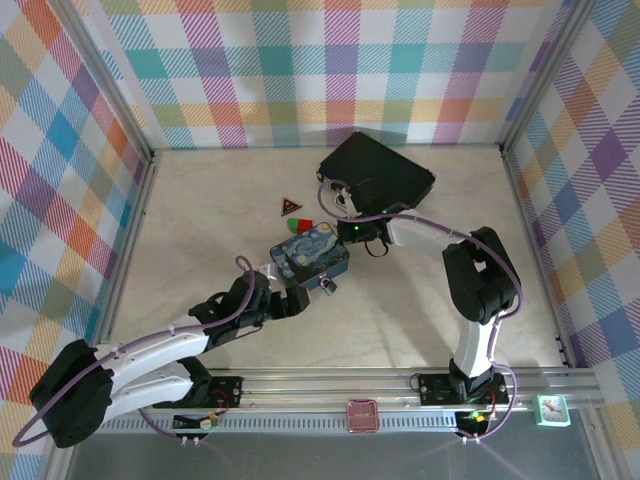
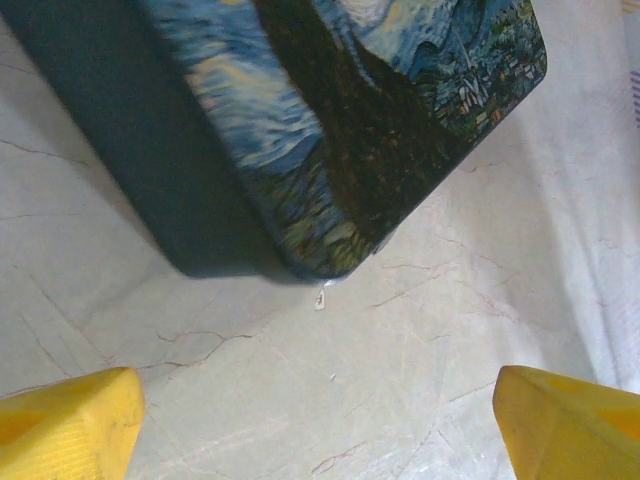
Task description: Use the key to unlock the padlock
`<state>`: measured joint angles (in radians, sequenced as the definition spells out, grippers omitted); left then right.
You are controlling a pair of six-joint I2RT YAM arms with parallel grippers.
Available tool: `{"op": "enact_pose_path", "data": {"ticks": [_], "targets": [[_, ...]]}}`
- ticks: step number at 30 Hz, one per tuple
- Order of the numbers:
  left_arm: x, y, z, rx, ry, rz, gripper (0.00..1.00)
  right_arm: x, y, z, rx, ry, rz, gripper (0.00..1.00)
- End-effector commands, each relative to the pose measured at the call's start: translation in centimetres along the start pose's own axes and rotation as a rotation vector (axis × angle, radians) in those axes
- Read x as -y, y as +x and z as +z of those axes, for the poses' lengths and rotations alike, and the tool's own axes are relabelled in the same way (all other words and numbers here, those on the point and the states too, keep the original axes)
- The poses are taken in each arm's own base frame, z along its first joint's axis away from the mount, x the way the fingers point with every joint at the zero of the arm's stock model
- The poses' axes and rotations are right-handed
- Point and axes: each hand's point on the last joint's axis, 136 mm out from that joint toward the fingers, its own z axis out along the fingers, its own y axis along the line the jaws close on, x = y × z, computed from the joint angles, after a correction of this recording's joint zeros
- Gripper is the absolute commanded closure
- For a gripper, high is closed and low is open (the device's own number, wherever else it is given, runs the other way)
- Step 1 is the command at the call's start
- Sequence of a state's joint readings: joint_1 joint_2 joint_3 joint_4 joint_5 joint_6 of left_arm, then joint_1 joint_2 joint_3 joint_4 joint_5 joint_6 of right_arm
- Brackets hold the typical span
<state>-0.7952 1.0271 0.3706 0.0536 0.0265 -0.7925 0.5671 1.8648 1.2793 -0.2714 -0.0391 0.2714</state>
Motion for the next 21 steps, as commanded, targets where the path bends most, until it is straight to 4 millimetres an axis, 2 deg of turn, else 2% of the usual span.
{"op": "enact_pose_path", "data": {"ticks": [1, 5, 9, 15, 21], "targets": [[1.9, -1.5, 0.5, 0.101, 0.018, -0.063, 0.1, -0.9, -1.0, -0.9, 0.013, -0.025, 0.022, 1.0], [4.8, -1.4, 1.9, 0.12, 0.038, -0.04, 0.1, -0.2, -1.4, -3.8, 0.048, 0.007, -0.012, 1.0], [6.1, -0.3, 4.5, 0.112, 0.015, -0.06, 0.13, 1.5, -0.4, -6.6, 0.073, 0.029, 0.003, 1.0], [6.2, 0.0, 8.1, 0.186, -0.082, -0.045, 0.24, 3.4, 2.4, -10.0, 0.091, 0.024, 0.048, 1.0], [4.5, -1.0, 9.5, 0.33, -0.245, -0.012, 0.29, 3.8, 4.3, -12.2, 0.12, 0.023, 0.069, 1.0]]}}
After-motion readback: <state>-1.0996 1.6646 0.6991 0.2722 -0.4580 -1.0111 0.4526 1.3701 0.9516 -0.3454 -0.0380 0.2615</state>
